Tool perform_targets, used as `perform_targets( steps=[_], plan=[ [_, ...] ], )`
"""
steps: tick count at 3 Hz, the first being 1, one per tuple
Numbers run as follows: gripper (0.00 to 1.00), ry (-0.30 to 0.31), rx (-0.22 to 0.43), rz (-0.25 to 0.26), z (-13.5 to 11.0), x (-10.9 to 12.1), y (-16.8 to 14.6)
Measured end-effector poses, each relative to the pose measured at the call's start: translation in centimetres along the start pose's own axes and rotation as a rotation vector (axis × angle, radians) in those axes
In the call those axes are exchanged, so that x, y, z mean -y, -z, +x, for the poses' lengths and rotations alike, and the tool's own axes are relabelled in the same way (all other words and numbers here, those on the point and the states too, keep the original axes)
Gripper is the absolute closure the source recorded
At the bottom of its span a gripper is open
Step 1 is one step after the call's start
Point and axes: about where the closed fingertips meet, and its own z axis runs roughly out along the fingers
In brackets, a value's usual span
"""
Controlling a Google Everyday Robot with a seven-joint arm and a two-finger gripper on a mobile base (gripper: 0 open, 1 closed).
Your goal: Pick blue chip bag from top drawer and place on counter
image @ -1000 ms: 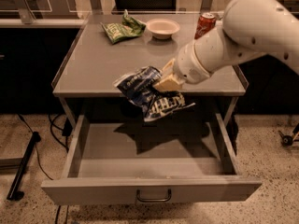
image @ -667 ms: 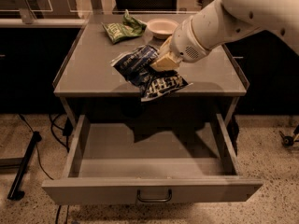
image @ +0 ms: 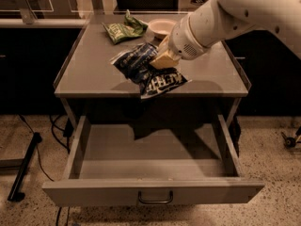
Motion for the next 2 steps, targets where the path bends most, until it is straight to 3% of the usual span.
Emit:
perform_targets(
  steps=[2],
  plan=[
    [1.0,0.039,-0.005,0.019,-0.5,4.7,-1.9]
  ],
)
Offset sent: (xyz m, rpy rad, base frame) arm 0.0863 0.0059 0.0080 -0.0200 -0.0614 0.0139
